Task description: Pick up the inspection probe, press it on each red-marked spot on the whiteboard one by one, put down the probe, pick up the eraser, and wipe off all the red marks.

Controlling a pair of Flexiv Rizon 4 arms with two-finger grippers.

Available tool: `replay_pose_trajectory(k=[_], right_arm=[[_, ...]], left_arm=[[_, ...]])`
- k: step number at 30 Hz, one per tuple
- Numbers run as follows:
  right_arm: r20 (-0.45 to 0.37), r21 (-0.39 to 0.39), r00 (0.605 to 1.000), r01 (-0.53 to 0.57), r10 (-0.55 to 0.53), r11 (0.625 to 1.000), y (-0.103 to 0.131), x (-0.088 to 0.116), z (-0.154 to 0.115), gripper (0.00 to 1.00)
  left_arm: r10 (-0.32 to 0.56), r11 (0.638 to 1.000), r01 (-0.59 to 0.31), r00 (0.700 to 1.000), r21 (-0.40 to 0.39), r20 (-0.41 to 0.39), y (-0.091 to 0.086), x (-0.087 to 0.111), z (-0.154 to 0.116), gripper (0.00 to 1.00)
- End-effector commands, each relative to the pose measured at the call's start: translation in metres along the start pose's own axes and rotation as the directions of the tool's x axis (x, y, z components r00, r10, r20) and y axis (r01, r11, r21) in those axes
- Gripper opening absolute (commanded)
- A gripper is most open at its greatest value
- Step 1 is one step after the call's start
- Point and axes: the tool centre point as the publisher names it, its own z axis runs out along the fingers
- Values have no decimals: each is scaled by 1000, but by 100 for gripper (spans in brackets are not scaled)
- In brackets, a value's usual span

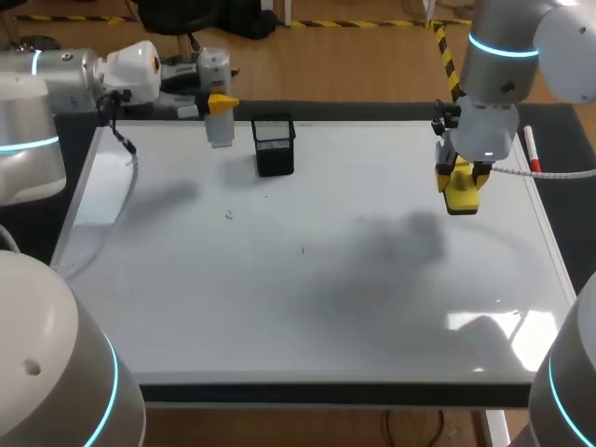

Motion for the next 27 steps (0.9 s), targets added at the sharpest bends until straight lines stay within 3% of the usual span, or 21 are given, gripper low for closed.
replay_pose_trajectory(k=[1, 11, 27], right_arm=[[-1, 4, 1000, 3, -3, 1000, 1, 1, -1, 0], [-1, 4, 1000, 3, -3, 1000, 1, 1, -1, 0], [-1, 4, 1000, 3, -3, 1000, 1, 1, -1, 0]], left_arm=[[11, 1000, -11, 998, 6, -55, -8, -21, 11, 0], [22, 999, -17, 991, 38, -133, -17, -40, 44, 0], [-12, 995, 31, 981, 97, -195, 1, -36, 72, 0]])
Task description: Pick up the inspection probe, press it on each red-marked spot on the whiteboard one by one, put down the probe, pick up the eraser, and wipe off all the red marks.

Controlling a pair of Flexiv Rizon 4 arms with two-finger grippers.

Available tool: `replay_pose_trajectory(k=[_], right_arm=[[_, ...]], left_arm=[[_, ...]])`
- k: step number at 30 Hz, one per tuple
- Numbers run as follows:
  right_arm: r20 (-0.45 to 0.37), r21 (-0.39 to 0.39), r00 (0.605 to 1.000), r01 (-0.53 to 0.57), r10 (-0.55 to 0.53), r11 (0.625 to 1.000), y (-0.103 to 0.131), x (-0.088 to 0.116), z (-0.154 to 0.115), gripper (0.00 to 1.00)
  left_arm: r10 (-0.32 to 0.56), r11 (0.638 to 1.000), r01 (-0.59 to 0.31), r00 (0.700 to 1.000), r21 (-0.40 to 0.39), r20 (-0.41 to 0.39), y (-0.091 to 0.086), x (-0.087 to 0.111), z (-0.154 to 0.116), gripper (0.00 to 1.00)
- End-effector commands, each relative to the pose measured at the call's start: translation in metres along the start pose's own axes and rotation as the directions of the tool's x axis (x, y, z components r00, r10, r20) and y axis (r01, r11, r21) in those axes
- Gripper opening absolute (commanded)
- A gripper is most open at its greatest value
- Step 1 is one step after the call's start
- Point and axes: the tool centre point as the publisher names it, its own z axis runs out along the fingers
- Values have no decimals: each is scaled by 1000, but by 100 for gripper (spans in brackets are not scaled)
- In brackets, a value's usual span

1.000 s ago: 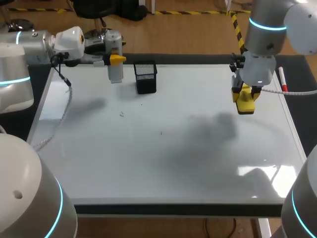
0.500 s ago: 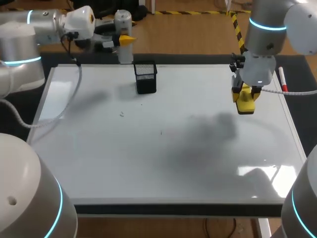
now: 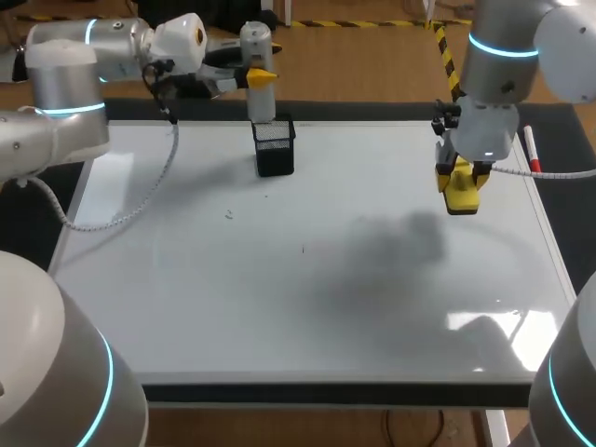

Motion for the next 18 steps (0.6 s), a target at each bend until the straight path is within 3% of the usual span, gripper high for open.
replay_pose_trajectory(k=[1, 18], right_arm=[[-1, 4, 1000, 3, -3, 1000, 1, 1, -1, 0], [-1, 4, 1000, 3, -3, 1000, 1, 1, -1, 0]], left_arm=[[-5, 1000, 6, 999, 21, -41, 7, -5, 1, 0], [-32, 999, 35, 997, 40, -67, 25, -8, 10, 0]])
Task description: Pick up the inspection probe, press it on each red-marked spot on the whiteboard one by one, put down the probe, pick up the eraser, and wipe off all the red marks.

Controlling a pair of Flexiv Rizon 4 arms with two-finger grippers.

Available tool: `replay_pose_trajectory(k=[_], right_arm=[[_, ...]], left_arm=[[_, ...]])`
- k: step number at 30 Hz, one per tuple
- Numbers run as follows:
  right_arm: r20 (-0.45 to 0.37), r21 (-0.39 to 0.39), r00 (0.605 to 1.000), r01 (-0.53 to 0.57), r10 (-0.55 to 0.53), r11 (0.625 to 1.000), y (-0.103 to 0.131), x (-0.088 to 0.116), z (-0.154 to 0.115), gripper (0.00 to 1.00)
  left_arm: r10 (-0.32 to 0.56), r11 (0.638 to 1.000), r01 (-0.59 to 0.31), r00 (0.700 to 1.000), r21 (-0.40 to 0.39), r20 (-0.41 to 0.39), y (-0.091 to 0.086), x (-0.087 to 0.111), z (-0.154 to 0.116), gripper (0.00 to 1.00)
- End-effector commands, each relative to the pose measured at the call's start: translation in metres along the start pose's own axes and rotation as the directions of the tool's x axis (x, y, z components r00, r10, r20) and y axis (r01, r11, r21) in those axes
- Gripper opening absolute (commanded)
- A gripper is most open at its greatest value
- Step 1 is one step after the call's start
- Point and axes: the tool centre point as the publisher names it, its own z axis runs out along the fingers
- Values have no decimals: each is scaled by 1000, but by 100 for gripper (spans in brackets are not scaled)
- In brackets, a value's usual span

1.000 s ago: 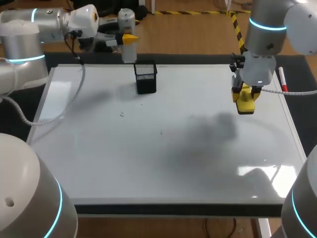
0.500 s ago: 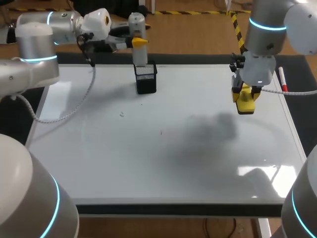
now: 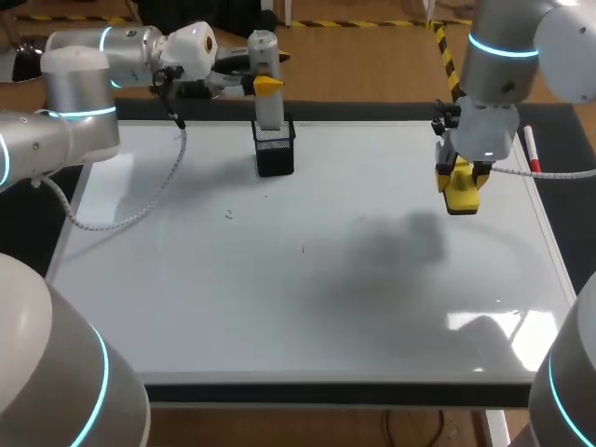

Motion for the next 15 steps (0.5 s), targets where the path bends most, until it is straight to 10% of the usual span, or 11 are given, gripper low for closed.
replay_pose_trajectory(k=[1, 15], right_arm=[[-1, 3, 1000, 3, -3, 1000, 1, 1, -1, 0], [-1, 3, 1000, 3, -3, 1000, 1, 1, -1, 0]], left_arm=[[-11, 1000, 12, 1000, 11, -18, 8, -5, 1, 0], [-44, 999, 44, 999, 13, -28, 28, 0, 3, 0]])
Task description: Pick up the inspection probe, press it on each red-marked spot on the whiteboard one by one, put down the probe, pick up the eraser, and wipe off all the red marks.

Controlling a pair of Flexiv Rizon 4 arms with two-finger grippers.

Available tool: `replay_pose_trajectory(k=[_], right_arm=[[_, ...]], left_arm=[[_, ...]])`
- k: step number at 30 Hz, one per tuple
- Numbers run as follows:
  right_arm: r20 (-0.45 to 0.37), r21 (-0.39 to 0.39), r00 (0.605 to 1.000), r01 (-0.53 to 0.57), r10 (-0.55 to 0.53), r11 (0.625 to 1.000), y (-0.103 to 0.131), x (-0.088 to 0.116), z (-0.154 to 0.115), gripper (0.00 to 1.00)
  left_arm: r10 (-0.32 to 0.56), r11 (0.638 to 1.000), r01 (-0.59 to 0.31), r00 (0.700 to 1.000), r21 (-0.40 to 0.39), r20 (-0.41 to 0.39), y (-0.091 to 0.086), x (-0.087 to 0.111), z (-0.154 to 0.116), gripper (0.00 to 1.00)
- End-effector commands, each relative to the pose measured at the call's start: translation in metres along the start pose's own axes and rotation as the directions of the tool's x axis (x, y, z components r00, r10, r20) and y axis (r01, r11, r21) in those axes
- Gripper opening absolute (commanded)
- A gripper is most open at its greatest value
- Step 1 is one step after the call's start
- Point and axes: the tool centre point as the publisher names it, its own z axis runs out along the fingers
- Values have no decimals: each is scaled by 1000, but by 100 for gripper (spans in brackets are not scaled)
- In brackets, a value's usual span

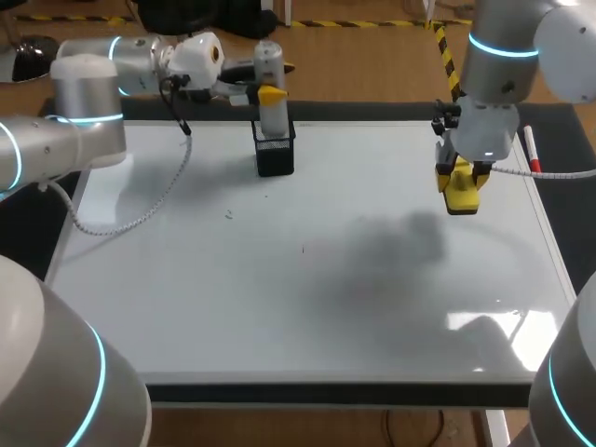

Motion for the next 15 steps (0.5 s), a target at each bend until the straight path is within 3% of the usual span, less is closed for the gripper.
replay_pose_trajectory(k=[1, 15], right_arm=[[-1, 3, 1000, 3, -3, 1000, 1, 1, -1, 0], [-1, 3, 1000, 3, -3, 1000, 1, 1, -1, 0]], left_arm=[[-13, 1000, 13, 1000, 7, -5, 8, -2, -2, 0], [-49, 999, 49, 999, 9, 6, 30, 2, -9, 0]])
